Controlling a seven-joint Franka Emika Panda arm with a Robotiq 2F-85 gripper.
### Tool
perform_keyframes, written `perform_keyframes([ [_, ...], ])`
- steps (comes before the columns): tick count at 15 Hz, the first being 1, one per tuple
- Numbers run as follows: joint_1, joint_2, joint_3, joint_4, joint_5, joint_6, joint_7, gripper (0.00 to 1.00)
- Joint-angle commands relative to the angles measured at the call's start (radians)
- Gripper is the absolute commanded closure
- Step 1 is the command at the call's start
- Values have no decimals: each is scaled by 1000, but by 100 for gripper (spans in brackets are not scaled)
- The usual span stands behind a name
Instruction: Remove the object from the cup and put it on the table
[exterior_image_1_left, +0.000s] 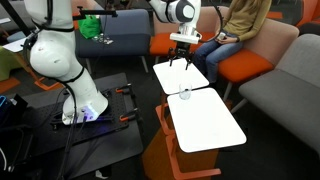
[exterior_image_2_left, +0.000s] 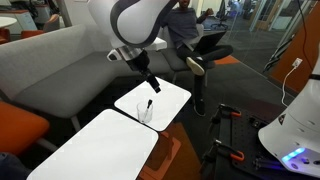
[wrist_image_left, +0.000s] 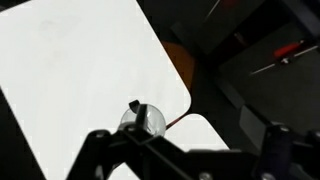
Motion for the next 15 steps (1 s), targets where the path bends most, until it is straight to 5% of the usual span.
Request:
perform_keyframes([
  [1, -7, 1, 7, 5, -2, -8, -1, 0],
  [5, -13, 13, -1, 0, -34, 21, -22, 0],
  [8, 3, 77, -3, 17, -163, 69, -68, 0],
  [10, 7, 115, 5, 24, -210, 109, -90, 28],
  [15, 3, 184, 17, 50, -247, 194, -110, 60],
])
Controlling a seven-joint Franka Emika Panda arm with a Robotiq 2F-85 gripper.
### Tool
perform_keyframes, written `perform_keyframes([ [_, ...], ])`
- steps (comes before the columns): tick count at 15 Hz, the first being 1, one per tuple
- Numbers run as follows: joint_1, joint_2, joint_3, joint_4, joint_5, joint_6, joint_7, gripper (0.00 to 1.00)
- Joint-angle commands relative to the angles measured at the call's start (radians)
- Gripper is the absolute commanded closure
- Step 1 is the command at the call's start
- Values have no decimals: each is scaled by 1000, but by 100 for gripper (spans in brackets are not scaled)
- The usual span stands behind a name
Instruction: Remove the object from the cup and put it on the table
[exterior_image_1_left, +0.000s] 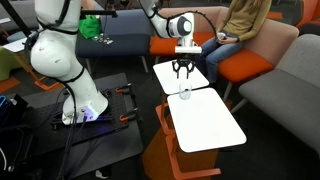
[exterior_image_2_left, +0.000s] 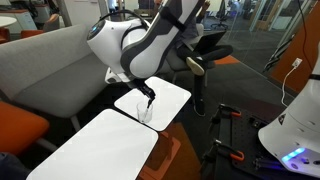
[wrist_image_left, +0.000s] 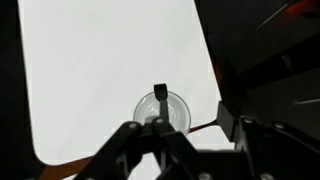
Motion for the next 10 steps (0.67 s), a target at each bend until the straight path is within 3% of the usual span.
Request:
perform_keyframes([
  [1, -23, 35, 11, 31, 0, 57, -62, 63],
  [3, -34, 60, 11, 49, 8, 80, -102, 68],
  [5, -48, 86, 11, 66, 16, 93, -143, 62],
  [8, -60, 138, 8, 113, 31, 75, -191, 46],
  [10, -65, 175, 7, 147, 42, 66, -210, 46],
])
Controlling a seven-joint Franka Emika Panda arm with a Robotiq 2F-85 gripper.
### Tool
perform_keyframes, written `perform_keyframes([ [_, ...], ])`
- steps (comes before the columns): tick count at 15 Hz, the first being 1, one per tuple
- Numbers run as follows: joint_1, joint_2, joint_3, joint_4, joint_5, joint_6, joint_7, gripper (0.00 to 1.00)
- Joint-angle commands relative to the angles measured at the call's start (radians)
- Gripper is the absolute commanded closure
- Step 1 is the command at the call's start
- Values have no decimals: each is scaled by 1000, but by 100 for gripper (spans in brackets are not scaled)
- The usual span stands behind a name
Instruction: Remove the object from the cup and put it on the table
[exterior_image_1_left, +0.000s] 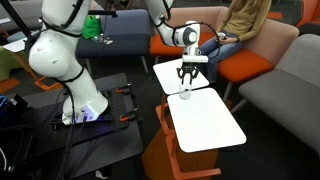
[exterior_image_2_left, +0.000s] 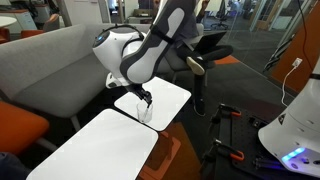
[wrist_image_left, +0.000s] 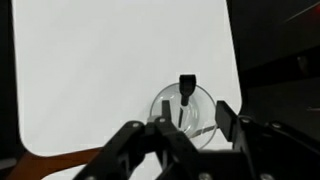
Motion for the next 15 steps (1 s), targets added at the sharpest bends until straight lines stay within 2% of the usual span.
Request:
perform_keyframes([
  [1, -13, 59, 7, 69, 29, -19, -57, 52],
  [2, -12, 73, 8, 82, 30, -21, -62, 55],
  [3, -10, 86, 8, 94, 31, -24, -71, 67],
  [4, -9, 96, 8, 104, 32, -25, -72, 64],
  [6, -6, 114, 10, 121, 32, -30, -74, 72],
  [7, -6, 123, 11, 129, 33, -32, -76, 67],
  [8, -5, 130, 11, 135, 34, -33, -76, 72],
  [12, -6, 156, 10, 156, 40, -43, -81, 63],
  [15, -9, 173, 10, 175, 49, -62, -82, 66],
])
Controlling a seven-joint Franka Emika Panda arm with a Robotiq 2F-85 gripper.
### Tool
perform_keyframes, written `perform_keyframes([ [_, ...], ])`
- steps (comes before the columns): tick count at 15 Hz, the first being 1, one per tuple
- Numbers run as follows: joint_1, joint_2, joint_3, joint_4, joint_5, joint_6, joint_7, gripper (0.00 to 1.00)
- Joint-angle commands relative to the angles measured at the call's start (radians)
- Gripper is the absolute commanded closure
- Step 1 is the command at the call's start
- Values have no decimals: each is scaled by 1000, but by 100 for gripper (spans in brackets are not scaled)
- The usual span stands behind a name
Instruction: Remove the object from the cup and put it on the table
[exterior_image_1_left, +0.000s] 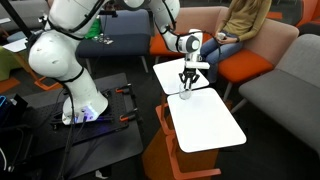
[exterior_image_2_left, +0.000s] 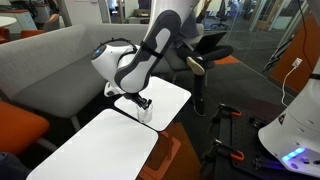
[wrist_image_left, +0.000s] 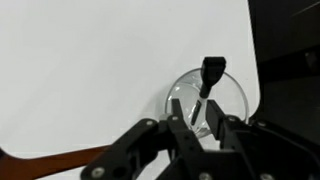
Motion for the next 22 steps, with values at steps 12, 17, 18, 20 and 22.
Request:
perform_keyframes([
  [12, -22, 38, 4, 36, 63, -64, -30, 90],
  [17, -12, 34, -6, 32, 48, -65, -19, 97],
  [18, -8, 30, -8, 30, 45, -69, -14, 97],
  [20, 9, 12, -18, 17, 29, -84, 3, 97],
  [22, 27, -10, -29, 0, 5, -103, 16, 97],
])
